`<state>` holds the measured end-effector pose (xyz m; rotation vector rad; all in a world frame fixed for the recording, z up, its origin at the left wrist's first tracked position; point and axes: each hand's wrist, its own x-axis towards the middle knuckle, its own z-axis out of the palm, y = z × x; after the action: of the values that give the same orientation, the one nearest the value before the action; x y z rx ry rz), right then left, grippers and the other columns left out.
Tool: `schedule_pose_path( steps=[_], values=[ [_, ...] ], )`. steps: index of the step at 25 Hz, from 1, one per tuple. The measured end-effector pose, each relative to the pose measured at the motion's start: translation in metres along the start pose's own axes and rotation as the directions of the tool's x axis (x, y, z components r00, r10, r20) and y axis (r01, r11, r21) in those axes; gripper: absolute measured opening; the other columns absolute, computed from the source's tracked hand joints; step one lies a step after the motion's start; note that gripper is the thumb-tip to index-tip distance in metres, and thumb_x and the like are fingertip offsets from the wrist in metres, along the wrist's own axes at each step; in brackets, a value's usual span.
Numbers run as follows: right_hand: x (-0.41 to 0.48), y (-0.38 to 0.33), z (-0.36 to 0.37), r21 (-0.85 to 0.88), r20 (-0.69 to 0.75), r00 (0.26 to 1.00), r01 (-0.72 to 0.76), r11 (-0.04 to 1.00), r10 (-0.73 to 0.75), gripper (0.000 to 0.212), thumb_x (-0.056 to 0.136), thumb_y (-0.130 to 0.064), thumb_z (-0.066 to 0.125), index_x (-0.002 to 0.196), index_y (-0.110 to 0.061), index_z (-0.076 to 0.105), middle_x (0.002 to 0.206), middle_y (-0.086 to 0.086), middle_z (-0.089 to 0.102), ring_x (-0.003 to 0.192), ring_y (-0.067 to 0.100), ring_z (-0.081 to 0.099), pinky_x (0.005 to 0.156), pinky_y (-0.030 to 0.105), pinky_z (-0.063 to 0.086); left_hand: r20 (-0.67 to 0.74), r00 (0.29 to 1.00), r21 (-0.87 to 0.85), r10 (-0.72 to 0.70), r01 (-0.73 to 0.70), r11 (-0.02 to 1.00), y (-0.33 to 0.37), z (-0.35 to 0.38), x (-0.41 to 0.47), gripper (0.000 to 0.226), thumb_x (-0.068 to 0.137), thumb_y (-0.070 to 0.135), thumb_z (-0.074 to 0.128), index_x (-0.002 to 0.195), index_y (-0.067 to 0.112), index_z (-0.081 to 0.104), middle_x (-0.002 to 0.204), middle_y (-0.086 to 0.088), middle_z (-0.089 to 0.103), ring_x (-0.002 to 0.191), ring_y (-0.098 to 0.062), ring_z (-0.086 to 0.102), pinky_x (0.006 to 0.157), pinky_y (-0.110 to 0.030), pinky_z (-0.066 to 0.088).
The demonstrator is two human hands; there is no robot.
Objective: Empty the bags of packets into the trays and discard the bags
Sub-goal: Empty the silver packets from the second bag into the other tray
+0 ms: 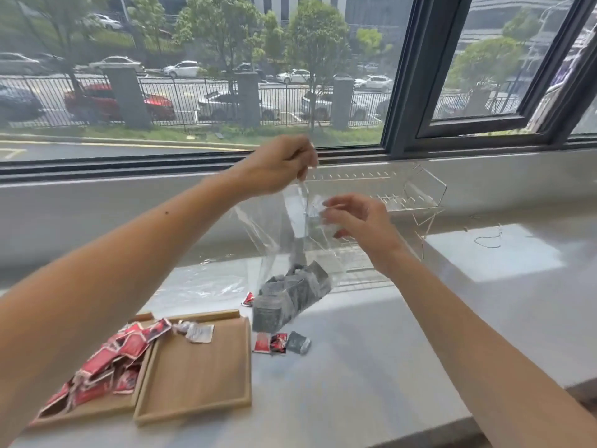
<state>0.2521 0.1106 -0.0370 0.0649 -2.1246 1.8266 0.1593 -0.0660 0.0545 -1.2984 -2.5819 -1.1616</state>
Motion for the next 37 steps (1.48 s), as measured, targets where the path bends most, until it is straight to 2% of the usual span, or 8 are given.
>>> schedule_pose_path(
  steps=[5, 10, 19, 22, 26, 31, 35, 37],
  values=[
    [-0.056, 0.075, 0.067, 0.026, -0.081, 0.883, -0.462, 0.887, 0.462, 0.01, 0.094, -0.012, 0.056, 0.098, -0.016, 0.065, 0.091, 0.006, 0.069, 0.081, 0.02, 0.063, 0.074, 0.03, 0.048, 0.047, 0.989, -0.185, -0.141, 0.147, 0.972, -0.026, -0.022, -0.095, 0.022, 0.104, 0.019, 0.035, 0.097, 0.013, 0.056, 0.111, -0.009, 0.064, 0.093, -0.015, 0.066, 0.072, -0.029, 0.051],
    [-0.125, 0.142, 0.167, 0.1, 0.213, 0.512, -0.858, 0.503, 0.832, 0.025, 0.094, -0.047, 0.057, 0.102, -0.023, 0.059, 0.094, 0.007, 0.064, 0.082, 0.022, 0.062, 0.078, 0.035, 0.047, 0.05, 0.956, -0.363, -0.291, 0.288, 0.886, -0.045, -0.035, -0.175, 0.023, 0.104, 0.014, 0.033, 0.089, 0.015, 0.05, 0.119, -0.015, 0.065, 0.103, -0.028, 0.066, 0.081, -0.036, 0.055],
    [-0.136, 0.171, 0.208, 0.433, 0.455, 0.435, -0.87, 0.234, 0.777, 0.049, 0.094, -0.043, 0.05, 0.126, -0.009, 0.061, 0.122, 0.022, 0.068, 0.102, 0.036, 0.071, 0.083, 0.045, 0.059, -0.097, 0.925, -0.413, -0.366, 0.298, 0.861, -0.048, -0.054, -0.234, 0.027, 0.1, 0.03, 0.046, 0.087, 0.006, 0.048, 0.099, -0.009, 0.076, 0.088, -0.022, 0.074, 0.086, -0.054, 0.053],
    [-0.149, 0.162, 0.277, 0.165, 0.626, 0.276, -0.961, 0.222, 0.729, 0.052, 0.086, -0.057, 0.059, 0.112, -0.013, 0.072, 0.106, 0.012, 0.075, 0.09, 0.028, 0.072, 0.072, 0.035, 0.059, -0.29, 0.847, -0.307, -0.446, 0.359, 0.882, -0.058, -0.082, -0.293, 0.034, 0.084, 0.026, 0.075, 0.085, 0.004, 0.05, 0.085, -0.002, 0.078, 0.081, -0.015, 0.075, 0.073, -0.037, 0.059],
    [-0.157, 0.157, 0.29, 0.052, 0.774, 0.148, -0.984, 0.172, 0.616, 0.052, 0.085, -0.06, 0.063, 0.108, -0.014, 0.073, 0.095, 0.006, 0.073, 0.073, 0.018, 0.07, 0.059, 0.03, 0.056, -0.269, 0.889, -0.337, -0.369, 0.272, 0.901, -0.059, -0.087, -0.303, 0.033, 0.083, 0.005, 0.075, 0.074, 0.012, 0.044, 0.086, -0.01, 0.077, 0.078, -0.022, 0.075, 0.064, -0.029, 0.058],
    [-0.166, 0.159, 0.286, 0.073, 0.706, 0.222, -0.967, 0.243, 0.672, 0.021, 0.095, -0.01, 0.058, 0.111, -0.005, 0.071, 0.088, 0.012, 0.075, 0.079, 0.023, 0.073, 0.063, 0.031, 0.061, -0.258, 0.892, -0.39, -0.371, 0.255, 0.885, -0.052, -0.088, -0.301, 0.029, 0.083, 0.0, 0.073, 0.1, 0.006, 0.05, 0.086, -0.009, 0.077, 0.076, -0.026, 0.075, 0.066, -0.031, 0.058],
    [-0.165, 0.16, 0.276, 0.093, 0.646, 0.244, -0.966, 0.242, 0.724, 0.039, 0.1, -0.021, 0.056, 0.133, 0.0, 0.056, 0.127, 0.019, 0.065, 0.112, 0.027, 0.062, 0.107, 0.036, 0.046, -0.273, 0.878, -0.366, -0.392, 0.282, 0.887, -0.054, -0.084, -0.296, 0.024, 0.089, -0.001, 0.066, 0.111, 0.007, 0.06, 0.088, -0.007, 0.073, 0.078, -0.019, 0.073, 0.073, -0.028, 0.058],
    [-0.164, 0.158, 0.271, 0.102, 0.634, 0.235, -0.97, 0.221, 0.737, 0.05, 0.094, -0.038, 0.064, 0.129, -0.002, 0.059, 0.133, 0.021, 0.059, 0.12, 0.033, 0.058, 0.108, 0.045, 0.045, -0.266, 0.877, -0.347, -0.399, 0.299, 0.889, -0.053, -0.077, -0.287, 0.024, 0.094, -0.001, 0.059, 0.114, 0.01, 0.062, 0.09, -0.004, 0.069, 0.077, -0.011, 0.07, 0.078, -0.026, 0.057]
  ],
)
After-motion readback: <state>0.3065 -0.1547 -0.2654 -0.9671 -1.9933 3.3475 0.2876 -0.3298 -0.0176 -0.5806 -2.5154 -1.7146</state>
